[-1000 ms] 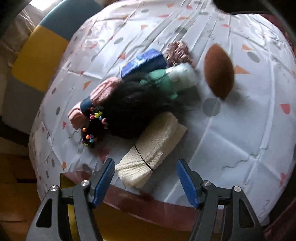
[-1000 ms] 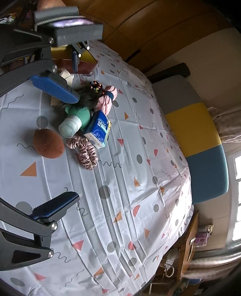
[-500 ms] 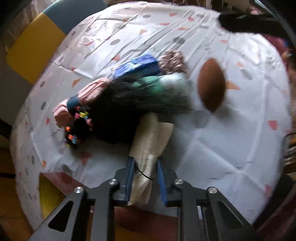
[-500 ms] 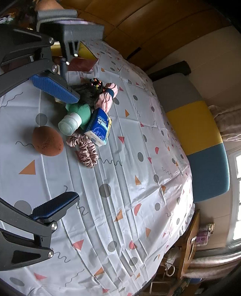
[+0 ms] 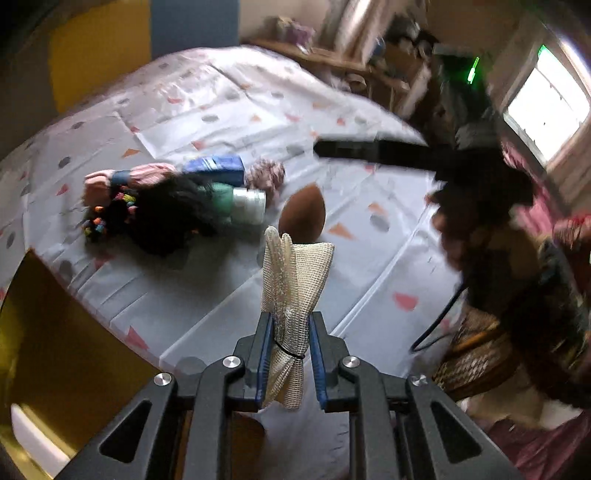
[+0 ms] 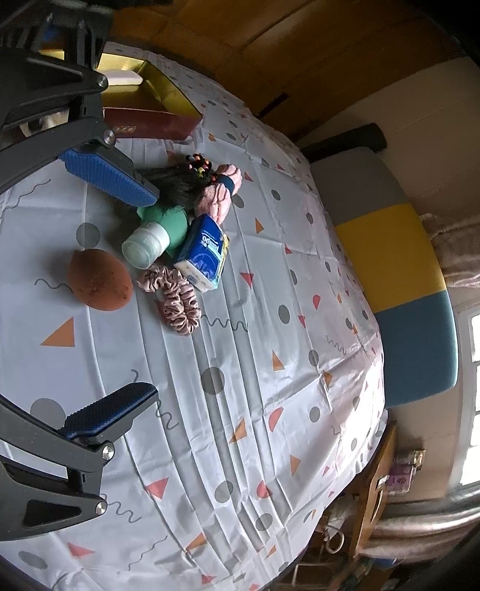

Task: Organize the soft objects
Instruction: 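Lift the cloth toward the tray with the left gripper while the right gripper grasps the doll's beaded hair, then lower the cream cloth into the tray and open the left gripper, then carry the doll by its hair into the tray and open the right gripper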

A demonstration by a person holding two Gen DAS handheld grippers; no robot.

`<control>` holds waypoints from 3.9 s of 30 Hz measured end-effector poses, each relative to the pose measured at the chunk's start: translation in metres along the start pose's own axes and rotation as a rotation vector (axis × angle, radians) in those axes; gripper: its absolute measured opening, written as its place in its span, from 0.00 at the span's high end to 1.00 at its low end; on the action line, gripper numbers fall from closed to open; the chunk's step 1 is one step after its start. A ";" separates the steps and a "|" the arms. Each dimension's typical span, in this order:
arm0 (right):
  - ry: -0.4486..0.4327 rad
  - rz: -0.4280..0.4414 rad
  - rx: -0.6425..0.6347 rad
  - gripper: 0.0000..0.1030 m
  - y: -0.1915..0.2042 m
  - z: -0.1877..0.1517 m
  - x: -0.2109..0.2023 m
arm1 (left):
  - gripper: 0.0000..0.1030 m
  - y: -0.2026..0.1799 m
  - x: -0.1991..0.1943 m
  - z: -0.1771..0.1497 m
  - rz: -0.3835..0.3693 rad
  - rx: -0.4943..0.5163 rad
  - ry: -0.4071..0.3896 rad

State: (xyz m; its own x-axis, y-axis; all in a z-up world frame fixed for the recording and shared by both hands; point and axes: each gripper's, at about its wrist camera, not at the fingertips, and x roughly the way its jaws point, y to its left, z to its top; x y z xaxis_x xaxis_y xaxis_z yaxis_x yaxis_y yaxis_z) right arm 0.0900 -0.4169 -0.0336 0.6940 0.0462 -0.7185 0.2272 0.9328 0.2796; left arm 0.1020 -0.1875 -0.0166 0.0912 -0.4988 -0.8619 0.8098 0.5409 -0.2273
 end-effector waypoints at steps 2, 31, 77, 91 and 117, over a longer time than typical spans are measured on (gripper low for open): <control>0.005 0.012 -0.022 0.06 0.005 -0.002 0.001 | 0.82 -0.003 -0.014 -0.004 0.004 -0.033 -0.045; 0.319 -0.130 -0.736 0.76 0.202 0.003 0.179 | 0.82 0.074 -0.126 -0.137 0.177 -0.488 -0.396; 0.331 0.136 -0.503 0.89 0.127 -0.093 0.076 | 0.78 0.225 -0.085 -0.120 0.331 -0.900 -0.275; 0.331 0.142 -0.489 0.89 0.126 -0.092 0.076 | 0.57 0.175 -0.117 -0.144 0.492 -0.809 -0.318; 0.204 0.293 -0.375 0.89 0.181 -0.057 0.009 | 0.55 0.091 -0.130 -0.183 0.529 -0.708 -0.366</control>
State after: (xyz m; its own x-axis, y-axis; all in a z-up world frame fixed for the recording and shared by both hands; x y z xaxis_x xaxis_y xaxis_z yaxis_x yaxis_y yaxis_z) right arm 0.0984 -0.2273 -0.0253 0.5360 0.3589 -0.7642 -0.2436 0.9324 0.2670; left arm 0.0582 0.0506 -0.0077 0.6176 -0.1883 -0.7636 0.0842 0.9812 -0.1739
